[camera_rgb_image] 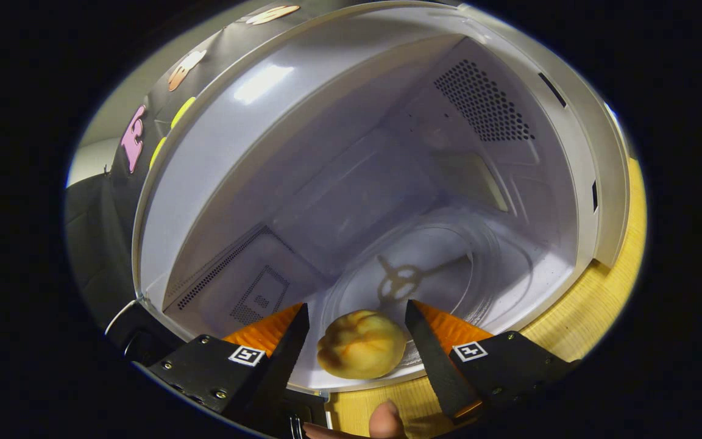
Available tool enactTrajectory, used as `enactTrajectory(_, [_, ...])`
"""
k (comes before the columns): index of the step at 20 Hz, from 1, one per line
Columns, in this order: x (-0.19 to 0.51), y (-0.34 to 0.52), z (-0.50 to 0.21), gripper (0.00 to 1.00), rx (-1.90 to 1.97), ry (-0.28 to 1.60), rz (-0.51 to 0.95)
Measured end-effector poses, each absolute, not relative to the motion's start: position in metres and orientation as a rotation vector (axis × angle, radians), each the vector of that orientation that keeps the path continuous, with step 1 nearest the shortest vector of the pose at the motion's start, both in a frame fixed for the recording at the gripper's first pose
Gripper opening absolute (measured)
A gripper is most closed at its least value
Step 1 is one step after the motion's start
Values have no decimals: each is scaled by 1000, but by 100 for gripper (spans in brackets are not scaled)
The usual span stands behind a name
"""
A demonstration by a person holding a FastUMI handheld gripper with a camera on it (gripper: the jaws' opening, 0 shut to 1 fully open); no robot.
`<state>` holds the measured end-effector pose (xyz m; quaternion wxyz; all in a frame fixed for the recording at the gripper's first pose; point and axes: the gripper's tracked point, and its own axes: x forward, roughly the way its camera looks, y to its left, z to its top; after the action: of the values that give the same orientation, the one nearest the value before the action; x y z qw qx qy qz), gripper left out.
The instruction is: Open the microwave, put the food inside, and close the microwave door.
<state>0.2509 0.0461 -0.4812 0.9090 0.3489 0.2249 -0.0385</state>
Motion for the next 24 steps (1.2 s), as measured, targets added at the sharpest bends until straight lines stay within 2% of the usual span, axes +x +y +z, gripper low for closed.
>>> enactTrajectory(7, [243, 45, -449, 96, 667, 417, -44])
enactTrajectory(12, [202, 52, -415, 96, 635, 417, 27])
enactTrajectory(20, [73, 103, -294, 96, 541, 282, 343])
enactTrajectory(24, [4, 117, -228, 96, 444, 68, 462])
